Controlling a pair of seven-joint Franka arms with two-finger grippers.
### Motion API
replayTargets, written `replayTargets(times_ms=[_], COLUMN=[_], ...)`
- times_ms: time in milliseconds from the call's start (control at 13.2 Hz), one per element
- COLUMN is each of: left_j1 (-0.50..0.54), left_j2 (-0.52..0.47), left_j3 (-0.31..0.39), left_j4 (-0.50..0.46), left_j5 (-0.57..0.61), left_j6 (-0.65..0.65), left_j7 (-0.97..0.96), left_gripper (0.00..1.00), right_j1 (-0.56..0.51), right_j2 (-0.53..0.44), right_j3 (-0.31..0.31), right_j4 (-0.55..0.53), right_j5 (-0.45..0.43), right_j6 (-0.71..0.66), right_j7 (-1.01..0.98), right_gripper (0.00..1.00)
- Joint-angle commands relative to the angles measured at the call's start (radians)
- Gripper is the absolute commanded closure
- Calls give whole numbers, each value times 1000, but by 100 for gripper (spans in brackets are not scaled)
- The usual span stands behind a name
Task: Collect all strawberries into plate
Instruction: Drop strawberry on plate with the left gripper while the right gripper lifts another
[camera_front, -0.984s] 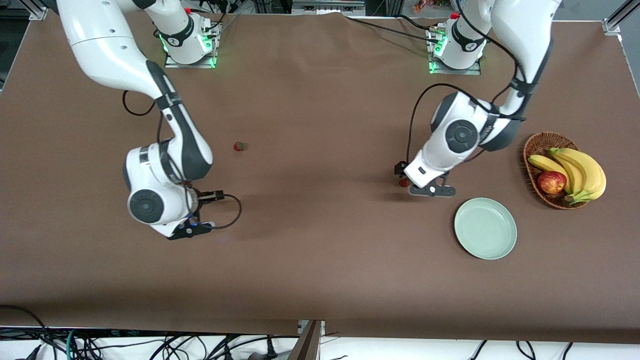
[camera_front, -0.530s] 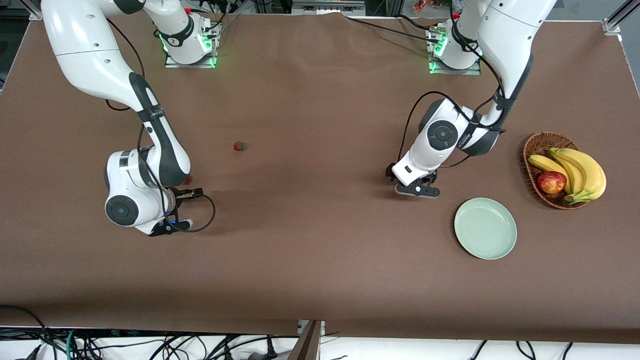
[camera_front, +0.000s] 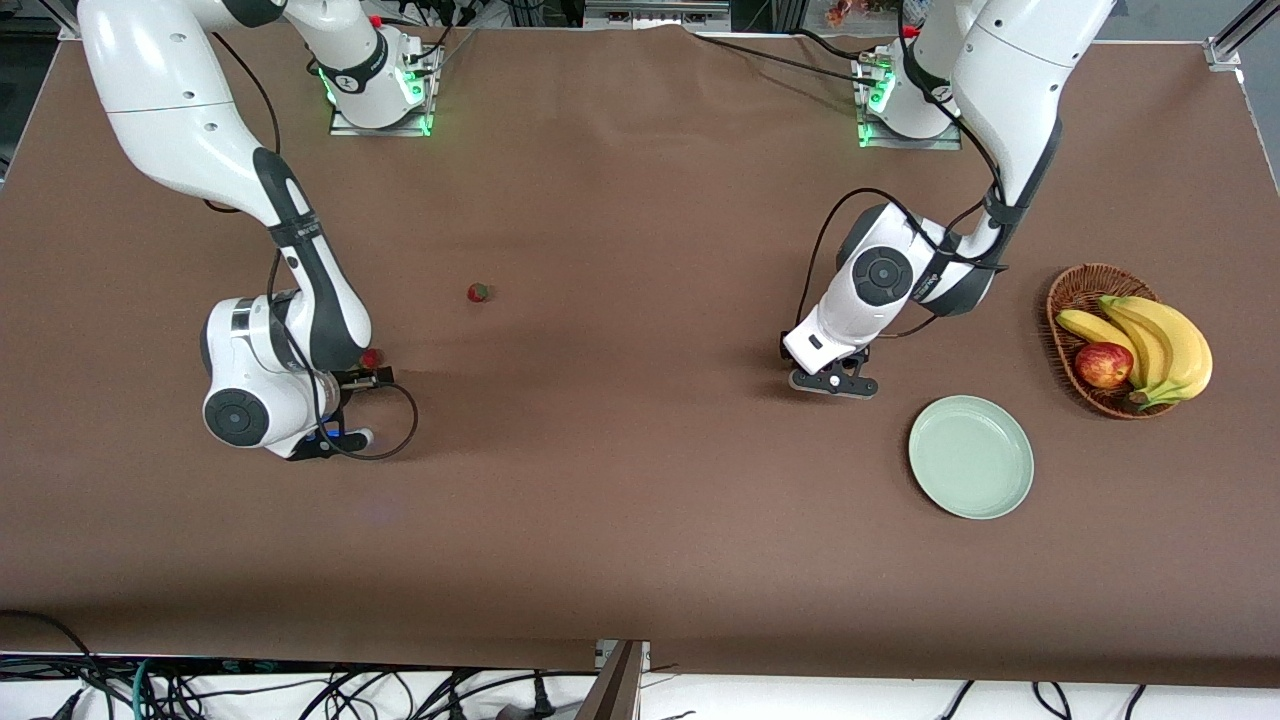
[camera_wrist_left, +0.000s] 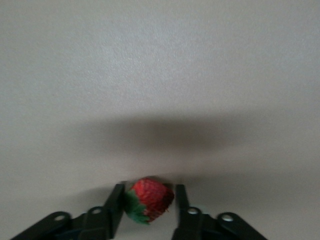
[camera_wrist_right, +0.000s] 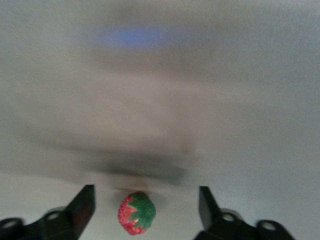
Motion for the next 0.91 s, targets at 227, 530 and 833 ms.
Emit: replayTargets(times_ms=[227,530,833], left_j1=[109,259,356], left_j2=[-87,-77,20], left_j3=[-2,2,3], left_j4=[219,355,382], left_j5=[28,30,31], left_j6=[-446,-594,-480], left_j7=[217,561,768], left_gripper=[97,97,94], right_j1=[3,3,3], right_j2=[-42,-40,-39], right_j3=[-3,-1,-1], right_j4=[-51,-55,-55], right_j5=[10,12,19], right_j6=[-49,-65,-63], right_j7=[13,13,13], right_gripper=[22,59,96])
